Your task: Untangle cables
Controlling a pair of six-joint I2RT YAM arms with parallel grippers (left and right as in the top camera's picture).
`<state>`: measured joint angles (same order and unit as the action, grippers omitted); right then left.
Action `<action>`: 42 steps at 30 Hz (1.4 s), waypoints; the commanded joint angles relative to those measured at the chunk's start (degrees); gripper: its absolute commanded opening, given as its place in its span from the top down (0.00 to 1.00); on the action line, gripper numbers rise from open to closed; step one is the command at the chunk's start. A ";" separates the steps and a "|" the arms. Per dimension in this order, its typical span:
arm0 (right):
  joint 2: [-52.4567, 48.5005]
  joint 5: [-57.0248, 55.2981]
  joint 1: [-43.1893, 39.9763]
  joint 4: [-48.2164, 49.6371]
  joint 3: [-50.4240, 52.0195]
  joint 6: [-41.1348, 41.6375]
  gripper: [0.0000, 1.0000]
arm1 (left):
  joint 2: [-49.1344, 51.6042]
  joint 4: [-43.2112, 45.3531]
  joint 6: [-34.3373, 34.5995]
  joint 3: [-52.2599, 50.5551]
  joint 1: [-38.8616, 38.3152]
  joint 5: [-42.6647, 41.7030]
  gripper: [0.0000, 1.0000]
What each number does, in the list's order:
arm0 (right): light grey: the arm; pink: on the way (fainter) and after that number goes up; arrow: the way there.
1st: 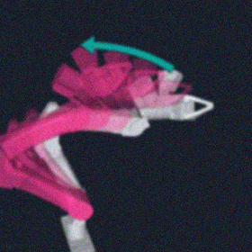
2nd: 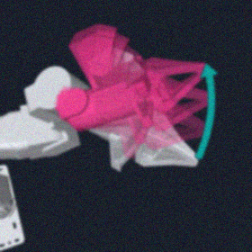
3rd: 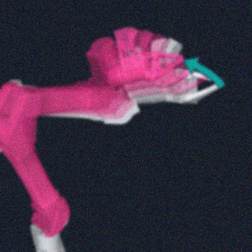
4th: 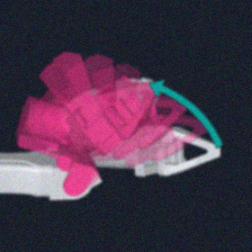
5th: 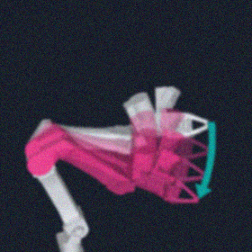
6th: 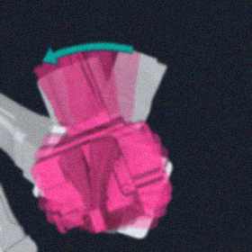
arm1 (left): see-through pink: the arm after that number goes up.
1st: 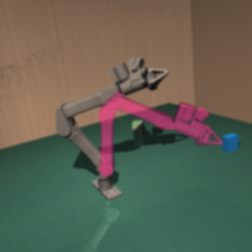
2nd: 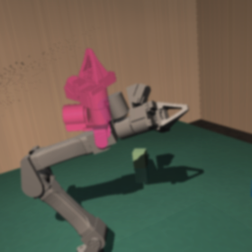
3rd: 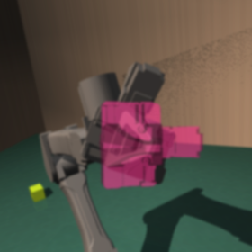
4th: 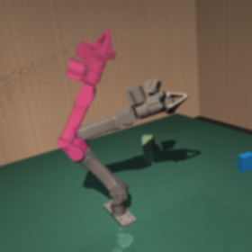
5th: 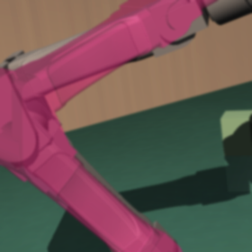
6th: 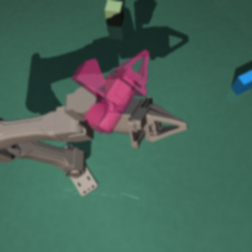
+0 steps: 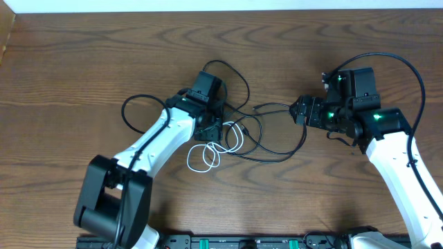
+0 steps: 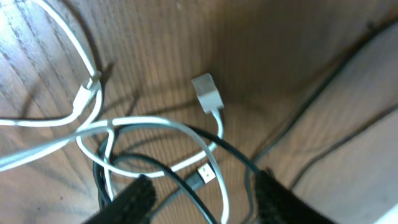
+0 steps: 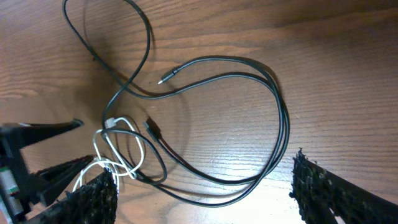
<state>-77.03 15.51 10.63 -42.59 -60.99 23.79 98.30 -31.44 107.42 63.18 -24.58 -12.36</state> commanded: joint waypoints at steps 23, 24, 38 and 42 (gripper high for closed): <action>-0.15 -2.12 0.33 -2.27 -0.04 -0.76 0.12 | 5.64 5.42 3.15 -0.50 -2.82 7.91 0.81; -0.13 -2.12 0.33 -2.27 -0.04 -0.76 0.12 | 5.64 5.33 2.36 -0.50 -2.82 7.93 0.89; -0.13 -1.77 0.35 -3.82 -0.04 -0.74 0.13 | 2.29 9.55 -15.56 -0.48 -1.40 9.01 0.92; -0.13 -1.44 0.35 -4.81 -0.04 -0.74 0.12 | -3.56 14.56 -22.21 -0.44 0.00 9.03 0.92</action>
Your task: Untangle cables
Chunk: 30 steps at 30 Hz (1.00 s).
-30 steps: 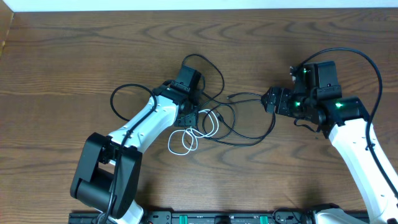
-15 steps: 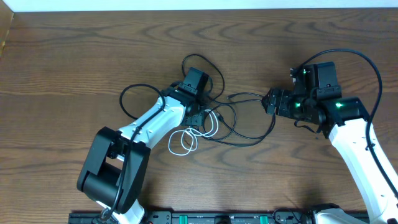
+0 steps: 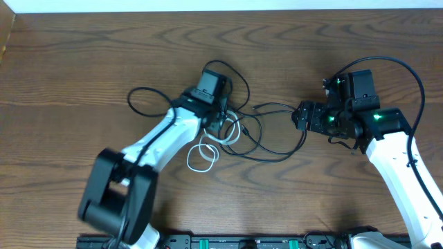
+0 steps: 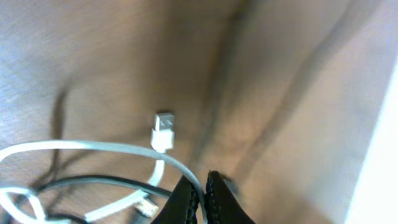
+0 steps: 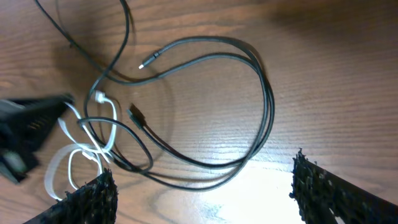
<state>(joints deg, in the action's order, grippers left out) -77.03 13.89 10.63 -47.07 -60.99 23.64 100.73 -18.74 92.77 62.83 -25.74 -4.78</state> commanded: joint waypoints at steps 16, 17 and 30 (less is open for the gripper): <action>-0.13 6.88 0.35 -0.63 -0.04 -0.57 0.05 | -20.96 10.12 -13.68 -0.09 0.90 2.23 0.92; -0.13 7.32 0.35 -0.68 -0.04 -0.59 0.03 | -20.96 9.84 -13.68 -0.09 0.90 2.23 0.92; -0.15 7.43 0.35 -2.82 -0.04 -0.59 0.01 | -20.96 8.92 -13.66 -0.09 0.90 2.23 0.92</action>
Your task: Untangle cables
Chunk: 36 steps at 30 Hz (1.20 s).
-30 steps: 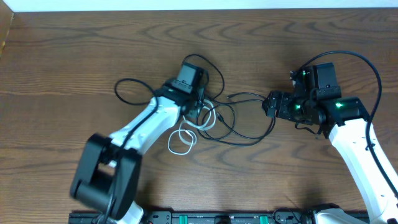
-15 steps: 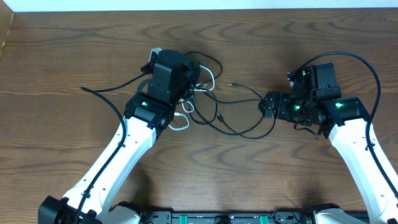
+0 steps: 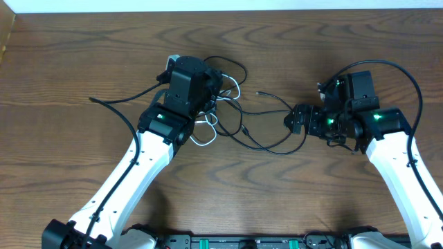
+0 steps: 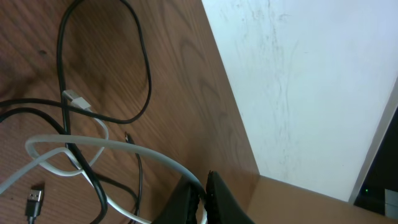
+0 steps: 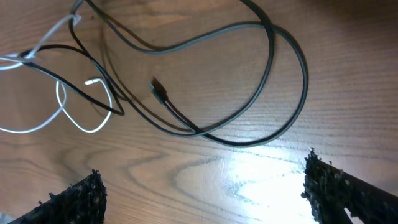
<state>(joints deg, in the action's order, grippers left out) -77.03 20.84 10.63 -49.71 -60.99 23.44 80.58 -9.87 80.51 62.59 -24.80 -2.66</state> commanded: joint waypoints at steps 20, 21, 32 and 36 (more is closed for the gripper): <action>-0.13 0.52 0.35 0.04 -0.04 -0.28 0.01 | -0.81 0.07 -0.94 0.15 -0.04 0.07 0.92; -0.13 0.55 0.35 0.04 -0.04 0.42 0.01 | -0.81 0.07 -0.70 0.15 -0.02 -0.24 0.92; -0.13 8.33 0.35 0.44 -0.04 10.38 0.01 | -0.81 0.09 2.54 0.15 -0.02 -2.67 0.92; -0.15 11.10 1.55 2.40 -0.04 11.15 0.01 | -0.81 0.09 2.54 0.15 -0.02 -2.69 0.92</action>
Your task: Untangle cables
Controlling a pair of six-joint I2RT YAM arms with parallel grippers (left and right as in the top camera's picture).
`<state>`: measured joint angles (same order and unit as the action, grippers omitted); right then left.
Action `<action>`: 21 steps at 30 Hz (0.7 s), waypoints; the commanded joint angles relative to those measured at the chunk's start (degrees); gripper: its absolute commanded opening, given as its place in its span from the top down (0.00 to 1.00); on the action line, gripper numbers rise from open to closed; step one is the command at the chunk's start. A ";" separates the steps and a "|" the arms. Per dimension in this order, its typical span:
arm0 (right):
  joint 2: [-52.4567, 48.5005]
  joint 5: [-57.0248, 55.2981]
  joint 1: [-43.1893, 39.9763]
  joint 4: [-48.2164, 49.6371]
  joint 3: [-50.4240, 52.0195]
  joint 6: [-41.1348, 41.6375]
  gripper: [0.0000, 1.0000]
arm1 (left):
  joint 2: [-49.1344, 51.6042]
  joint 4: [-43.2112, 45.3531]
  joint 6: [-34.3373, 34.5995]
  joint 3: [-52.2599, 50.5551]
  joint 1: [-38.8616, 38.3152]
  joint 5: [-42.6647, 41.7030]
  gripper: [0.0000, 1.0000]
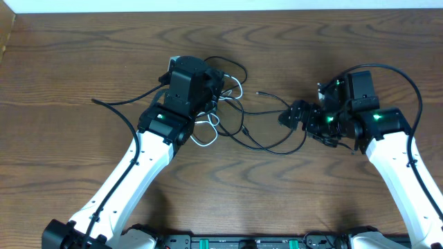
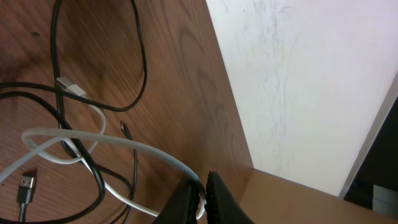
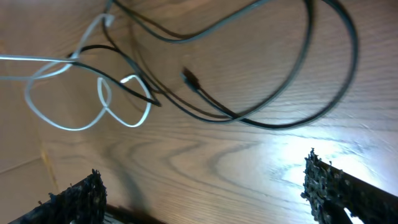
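My left gripper (image 2: 200, 198) is shut on the white cable (image 2: 134, 147), holding it raised above the table; in the overhead view the left gripper (image 1: 220, 88) sits over the knot. The white cable (image 1: 205, 129) loops through black cables (image 1: 266, 142) that trail to the right. More black cable (image 2: 99, 180) crosses the white one in the left wrist view. My right gripper (image 1: 291, 117) stands open at the right end of the black loop, nothing between its fingers (image 3: 78, 198). The right wrist view shows the white loop (image 3: 68, 109) and the black loop (image 3: 292, 106) below it.
A black cable end (image 1: 114, 105) stretches left of the left arm. A pale wall (image 2: 305, 87) rises beyond the table's far edge. The right arm's own black lead (image 1: 408, 90) arcs over its wrist.
My right gripper has shifted slightly left toward the black loop. The left gripper still holds the white cable raised in nearly the same place.
At first my left gripper was open, low over the tangle. Then it was shut on the white cable. Later it held that cable lifted, farther back and left, with the black cables drawn out. The right gripper stayed open beside the black loop throughout.
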<state>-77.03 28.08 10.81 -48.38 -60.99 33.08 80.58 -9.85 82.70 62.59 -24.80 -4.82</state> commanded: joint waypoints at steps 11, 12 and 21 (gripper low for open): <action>-0.22 -3.41 11.74 11.80 -0.04 1.79 0.38 | -0.81 0.07 1.25 0.15 -0.02 -0.59 0.92; -0.26 -5.42 12.26 12.55 -0.04 1.77 0.38 | -0.81 0.09 1.90 0.15 -0.02 -0.79 0.92; -6.71 -10.45 20.28 22.64 0.04 -15.74 0.24 | -0.81 0.07 5.73 0.15 -0.02 -5.03 0.92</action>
<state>-80.79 19.64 29.26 -26.41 -60.97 25.54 80.58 -9.85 87.18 62.59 -24.80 -7.75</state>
